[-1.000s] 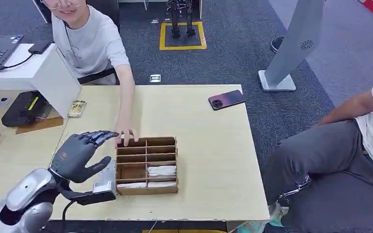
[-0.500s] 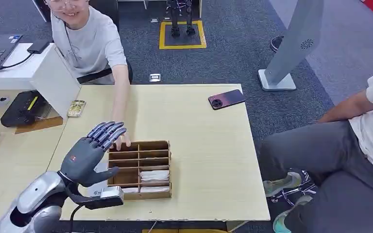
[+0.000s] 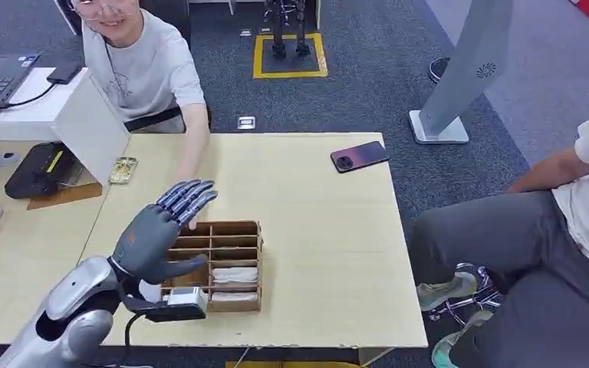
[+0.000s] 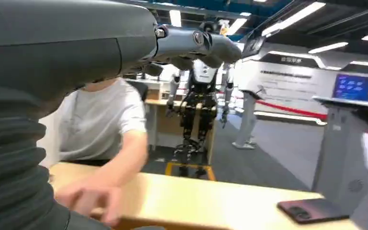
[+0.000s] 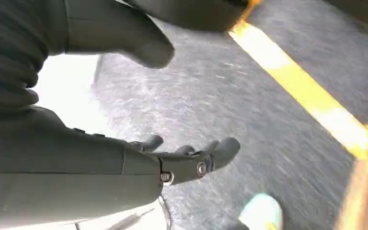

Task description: Pass the card to the sensor for recognition and then transmit it.

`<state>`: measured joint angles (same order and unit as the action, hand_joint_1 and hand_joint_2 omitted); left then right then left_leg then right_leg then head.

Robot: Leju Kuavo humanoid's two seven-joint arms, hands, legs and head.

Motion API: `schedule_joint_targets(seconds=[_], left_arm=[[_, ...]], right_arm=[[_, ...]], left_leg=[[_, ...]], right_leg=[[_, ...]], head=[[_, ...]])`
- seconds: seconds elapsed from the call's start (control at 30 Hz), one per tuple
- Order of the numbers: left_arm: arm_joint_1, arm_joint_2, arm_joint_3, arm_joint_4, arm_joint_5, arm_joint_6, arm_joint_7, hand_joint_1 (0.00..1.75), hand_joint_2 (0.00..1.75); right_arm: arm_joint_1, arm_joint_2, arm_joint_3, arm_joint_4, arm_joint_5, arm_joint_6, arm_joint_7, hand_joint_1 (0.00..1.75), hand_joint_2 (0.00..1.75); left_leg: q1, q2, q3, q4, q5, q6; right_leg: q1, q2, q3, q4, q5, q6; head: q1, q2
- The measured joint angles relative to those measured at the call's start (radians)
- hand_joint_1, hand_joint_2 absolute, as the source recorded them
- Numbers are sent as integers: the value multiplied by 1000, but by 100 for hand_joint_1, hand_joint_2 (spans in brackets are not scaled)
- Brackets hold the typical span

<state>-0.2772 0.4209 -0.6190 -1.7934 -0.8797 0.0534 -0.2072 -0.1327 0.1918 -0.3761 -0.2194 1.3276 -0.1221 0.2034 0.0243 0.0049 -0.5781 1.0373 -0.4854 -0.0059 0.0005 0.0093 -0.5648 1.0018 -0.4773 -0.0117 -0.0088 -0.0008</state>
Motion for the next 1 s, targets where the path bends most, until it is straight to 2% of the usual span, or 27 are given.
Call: schedule_joint_targets(seconds=[0.17,0.27,0.4,0.63,0.8,1.0], left_arm=[[-81,-112,-88,70,-58,19,30,0,175],[-120,-164,-142,106,-58,26,31,0,175],[-139,-213,-205,147,-37,31,30,0,175],[-150,-290,-241,267,-56,91,71,0,175],[-157,-308,-241,336,-73,94,85,0,175],[-165,-303,-241,387,-74,94,92,0,175]], right_arm=[[-17,39,-38,-2,-46,24,-7,0,175],[-16,43,-58,-2,-63,32,-6,0,175],[-16,44,-80,-2,-82,31,-15,0,175],[-17,45,-95,-2,-81,38,-6,0,175],[-18,46,-95,-2,-80,38,-5,0,175],[-19,47,-96,-3,-86,40,-4,0,175]], left_leg=[[-2,-4,-1,1,2,2],[-3,-3,-2,1,2,2],[-4,-2,-2,1,1,3],[-4,-2,-2,1,1,3],[-4,-2,-2,1,2,3],[-4,-2,-2,1,2,3]], right_leg=[[-2,-4,-1,0,0,1],[-2,-3,-1,0,0,1],[-4,-3,-2,0,0,1],[-4,-3,-2,0,0,1],[-4,-3,-2,0,0,1],[-4,-3,-2,0,0,1]], head=[[-1,0],[-1,0],[-1,0],[-1,0],[-1,0],[-1,0]])
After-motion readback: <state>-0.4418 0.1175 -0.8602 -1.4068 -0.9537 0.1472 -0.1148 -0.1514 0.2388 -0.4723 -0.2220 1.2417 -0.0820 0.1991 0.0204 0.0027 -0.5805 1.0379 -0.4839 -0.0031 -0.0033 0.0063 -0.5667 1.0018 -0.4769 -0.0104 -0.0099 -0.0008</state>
